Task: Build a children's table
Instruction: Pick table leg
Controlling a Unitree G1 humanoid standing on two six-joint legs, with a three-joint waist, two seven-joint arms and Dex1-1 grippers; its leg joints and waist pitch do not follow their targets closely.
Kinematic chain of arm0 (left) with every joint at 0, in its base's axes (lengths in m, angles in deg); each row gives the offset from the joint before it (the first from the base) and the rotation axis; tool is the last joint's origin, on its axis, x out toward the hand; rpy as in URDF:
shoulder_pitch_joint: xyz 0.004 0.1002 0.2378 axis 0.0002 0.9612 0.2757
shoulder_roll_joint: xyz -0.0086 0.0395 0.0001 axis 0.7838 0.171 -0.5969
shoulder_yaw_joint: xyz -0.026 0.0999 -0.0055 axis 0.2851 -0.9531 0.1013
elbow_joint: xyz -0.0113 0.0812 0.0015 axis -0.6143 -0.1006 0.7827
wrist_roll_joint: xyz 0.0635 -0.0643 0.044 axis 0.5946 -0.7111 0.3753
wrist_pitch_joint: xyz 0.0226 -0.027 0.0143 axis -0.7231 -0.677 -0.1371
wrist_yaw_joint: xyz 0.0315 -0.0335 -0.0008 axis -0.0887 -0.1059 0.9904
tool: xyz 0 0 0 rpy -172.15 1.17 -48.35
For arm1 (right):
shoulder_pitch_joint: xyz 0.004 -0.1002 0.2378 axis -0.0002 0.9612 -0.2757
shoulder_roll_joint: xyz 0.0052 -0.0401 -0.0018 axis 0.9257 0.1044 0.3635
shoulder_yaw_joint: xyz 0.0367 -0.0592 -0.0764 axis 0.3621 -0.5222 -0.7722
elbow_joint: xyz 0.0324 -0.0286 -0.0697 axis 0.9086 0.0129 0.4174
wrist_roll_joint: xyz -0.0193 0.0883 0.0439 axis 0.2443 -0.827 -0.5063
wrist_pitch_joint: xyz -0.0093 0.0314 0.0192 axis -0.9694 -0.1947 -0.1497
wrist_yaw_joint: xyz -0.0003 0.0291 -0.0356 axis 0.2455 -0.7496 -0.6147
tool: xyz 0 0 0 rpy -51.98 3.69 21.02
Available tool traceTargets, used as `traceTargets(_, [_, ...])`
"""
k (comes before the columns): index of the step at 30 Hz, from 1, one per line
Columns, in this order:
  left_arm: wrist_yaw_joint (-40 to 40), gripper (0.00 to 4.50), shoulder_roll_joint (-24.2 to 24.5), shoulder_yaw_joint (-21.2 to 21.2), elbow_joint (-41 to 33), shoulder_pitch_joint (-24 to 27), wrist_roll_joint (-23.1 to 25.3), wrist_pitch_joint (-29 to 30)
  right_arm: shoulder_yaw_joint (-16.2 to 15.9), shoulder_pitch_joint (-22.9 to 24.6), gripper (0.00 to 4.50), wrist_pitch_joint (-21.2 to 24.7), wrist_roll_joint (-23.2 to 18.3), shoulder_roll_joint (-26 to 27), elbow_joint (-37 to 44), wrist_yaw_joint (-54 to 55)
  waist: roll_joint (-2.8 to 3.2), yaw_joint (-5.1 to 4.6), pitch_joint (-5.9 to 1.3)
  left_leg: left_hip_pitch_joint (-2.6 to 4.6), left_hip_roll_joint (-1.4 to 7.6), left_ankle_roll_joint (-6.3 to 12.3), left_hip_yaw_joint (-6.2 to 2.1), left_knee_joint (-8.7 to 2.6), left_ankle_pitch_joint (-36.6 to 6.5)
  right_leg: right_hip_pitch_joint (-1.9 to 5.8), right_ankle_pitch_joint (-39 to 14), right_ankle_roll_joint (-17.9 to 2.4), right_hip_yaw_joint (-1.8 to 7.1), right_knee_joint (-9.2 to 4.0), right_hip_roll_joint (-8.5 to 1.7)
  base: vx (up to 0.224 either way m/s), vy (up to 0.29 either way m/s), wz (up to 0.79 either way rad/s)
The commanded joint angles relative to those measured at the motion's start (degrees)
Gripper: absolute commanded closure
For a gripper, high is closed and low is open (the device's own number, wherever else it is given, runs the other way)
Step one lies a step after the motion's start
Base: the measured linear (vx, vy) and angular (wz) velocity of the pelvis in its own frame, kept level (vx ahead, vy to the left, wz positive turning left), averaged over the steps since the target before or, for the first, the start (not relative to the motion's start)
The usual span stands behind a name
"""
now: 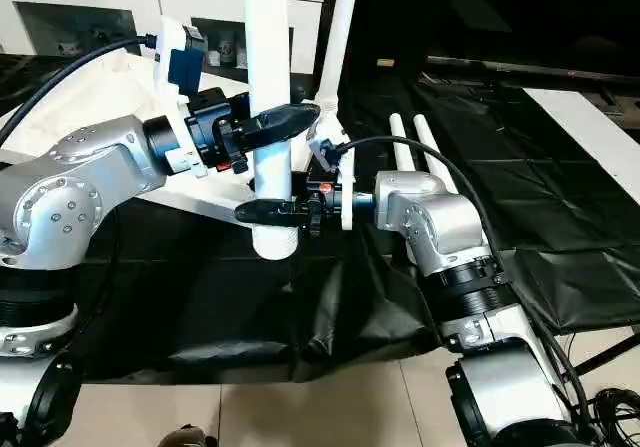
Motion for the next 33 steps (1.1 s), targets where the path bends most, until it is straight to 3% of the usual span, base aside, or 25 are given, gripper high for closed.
traceTargets(1, [0.49,2.66,0.22,-0.07,-0.75,-0.81,-0.49,0.65,-0.07,-0.24,1.81,-0.52,0.45,-0.48,-0.26,-0.11,0.54,-0.19,-4.46,1.30,1.10,-2.92,-0.66,-3.91,-9.35,3.01,-7.84,-10.05,1.96,-3.62,-3.06,0.000,0.000,0.00])
traceTargets(8, [0.58,2.66,0.11,0.16,-0.69,-0.80,-0.83,0.78,0.01,-0.23,2.47,-0.74,0.62,-0.34,-0.56,-0.28,0.60,-0.23,-4.42,1.29,1.12,-2.92,-0.67,-3.94,-9.52,2.97,-7.88,-10.09,1.95,-3.60,-3.04,0.000,0.000,0.00])
traceTargets(15, [-0.44,2.66,-0.34,0.41,-0.47,-0.82,-0.67,0.75,0.11,0.10,2.57,-0.94,0.55,-0.38,-0.34,-0.34,0.58,-0.19,-4.41,1.35,1.12,-2.93,-0.68,-3.92,-9.91,2.91,-8.66,-9.95,1.99,-3.70,-3.07,0.000,0.000,0.00])
traceTargets(16, [-0.52,2.10,-0.85,0.79,-0.14,-0.86,-1.29,0.95,0.18,0.16,2.57,-1.00,0.53,-0.37,-0.33,-0.32,0.60,-0.19,-4.43,1.34,1.14,-2.95,-0.69,-3.93,-9.81,2.91,-8.37,-10.02,1.97,-3.65,-3.05,0.000,0.000,0.00])
traceTargets(19, [-0.94,1.96,-1.39,1.41,-0.01,-0.79,-2.21,1.98,0.33,0.33,2.59,-1.20,0.50,-0.31,-0.30,-0.21,0.46,-0.18,-4.46,1.26,1.09,-2.88,-0.65,-3.86,-9.36,2.98,-8.06,-10.19,1.98,-3.60,-3.08,0.000,0.000,0.00])
traceTargets(23, [-3.04,1.53,-4.31,7.19,1.30,-1.36,-8.03,3.55,1.17,0.74,2.60,-1.12,-0.12,0.12,0.37,0.71,0.34,-0.10,-4.45,1.22,1.01,-2.74,-0.61,-3.75,-9.45,3.01,-7.94,-10.80,1.96,-3.63,-3.12,0.000,0.000,0.00])
traceTargets(29, [-3.48,1.11,-6.37,10.73,2.85,-1.45,-11.24,1.81,2.40,0.84,2.62,-1.20,-1.03,0.58,0.78,1.46,0.45,-0.08,-4.38,1.25,1.01,-2.62,-0.64,-3.84,-10.20,2.94,-8.88,-10.35,1.95,-3.85,-3.06,0.000,0.000,0.00])
traceTargets(33, [-7.19,0.92,-12.38,19.35,7.95,-2.89,-16.09,-6.38,4.25,0.50,2.62,-1.35,-2.27,1.38,0.63,2.81,0.39,-0.04,-4.41,1.13,0.98,-2.59,-0.72,-3.88,-10.66,3.08,-8.89,-10.11,1.95,-3.95,-3.04,0.000,0.000,0.00])
